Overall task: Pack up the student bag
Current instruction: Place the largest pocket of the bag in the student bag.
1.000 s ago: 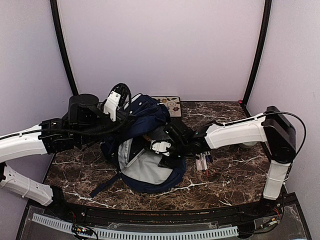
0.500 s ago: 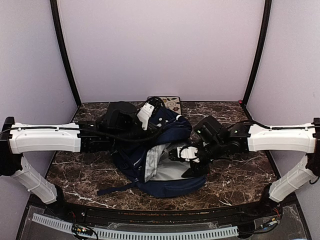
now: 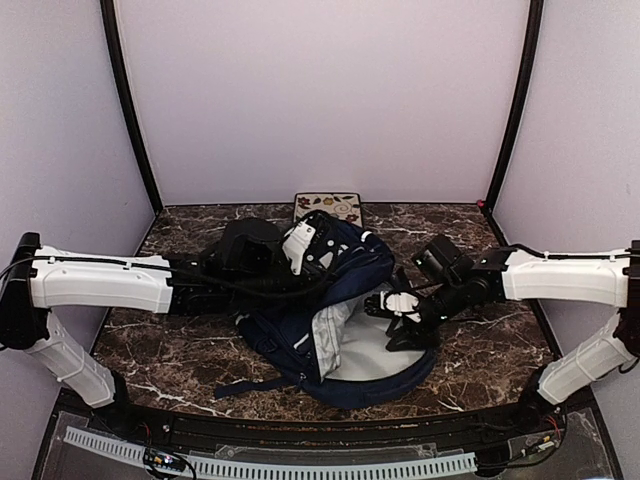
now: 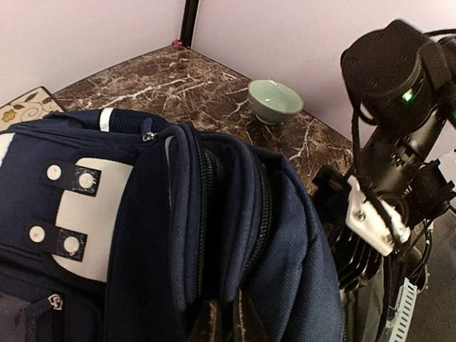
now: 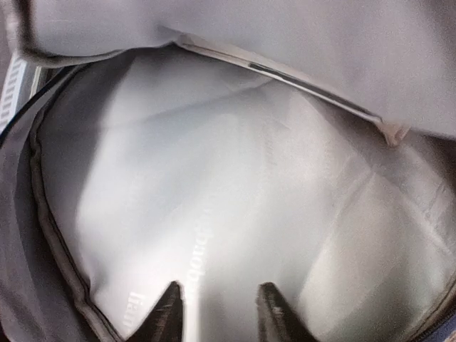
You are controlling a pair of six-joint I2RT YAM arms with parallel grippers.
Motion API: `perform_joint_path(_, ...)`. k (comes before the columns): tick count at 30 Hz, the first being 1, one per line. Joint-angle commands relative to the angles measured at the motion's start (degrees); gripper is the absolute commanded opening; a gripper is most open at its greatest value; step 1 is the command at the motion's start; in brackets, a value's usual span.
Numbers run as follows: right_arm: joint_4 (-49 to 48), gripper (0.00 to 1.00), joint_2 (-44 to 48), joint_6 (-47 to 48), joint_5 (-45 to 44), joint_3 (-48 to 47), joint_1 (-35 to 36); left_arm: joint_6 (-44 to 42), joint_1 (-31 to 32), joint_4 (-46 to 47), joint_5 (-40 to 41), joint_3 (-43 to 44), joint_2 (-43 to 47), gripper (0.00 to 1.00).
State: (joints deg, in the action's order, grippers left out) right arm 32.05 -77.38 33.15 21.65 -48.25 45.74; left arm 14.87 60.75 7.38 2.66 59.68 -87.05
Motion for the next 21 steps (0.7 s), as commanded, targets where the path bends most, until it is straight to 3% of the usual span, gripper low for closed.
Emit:
perform_joint_path(1, -7.8, 0.18, -4.9, -8.2, 4.2, -4.4, -0.2, -0.1, -0.9, -2.6, 7.0, -1.7, 6.1, 0.00)
perform_joint_path(2, -8.3, 0.13, -5.9, -9.7, 5.4, -7.1, -0.5, -0.1, -0.8, -2.6, 7.4, -1.7, 6.9, 0.00)
perform_joint_path(5, -9.5, 0.14, -8.5, -13.4, 12.1, -12.6, -1.1, -0.2, -0.8, -3.2, 10.0, -1.7, 8.5, 0.00)
perform_joint_path(9, -4.7, 0.25, -11.0, -14.1, 20.0, -17.3, -1.1, 0.0, -0.9, -5.0, 14.6, -2.0, 10.3, 0.00)
perform_joint_path(13, 4.5, 0.38, -7.5, -9.2, 21.6, -18.9, -1.2, -0.5, -0.9, -6.2, 15.7, -1.3, 10.6, 0.00)
perform_joint_path(18, -2.0, 0.56, -0.1, -14.1, 21.5, -12.8, -1.3, -2.7, -0.9, -5.9, 15.8, -0.7, 9.7, 0.00)
perform_joint_path(21, -1.6, 0.58, -2.0, -15.4, 21.1, -14.9, -1.4, -3.5, -1.1, -5.1, 15.8, -0.3, 9.0, 0.00)
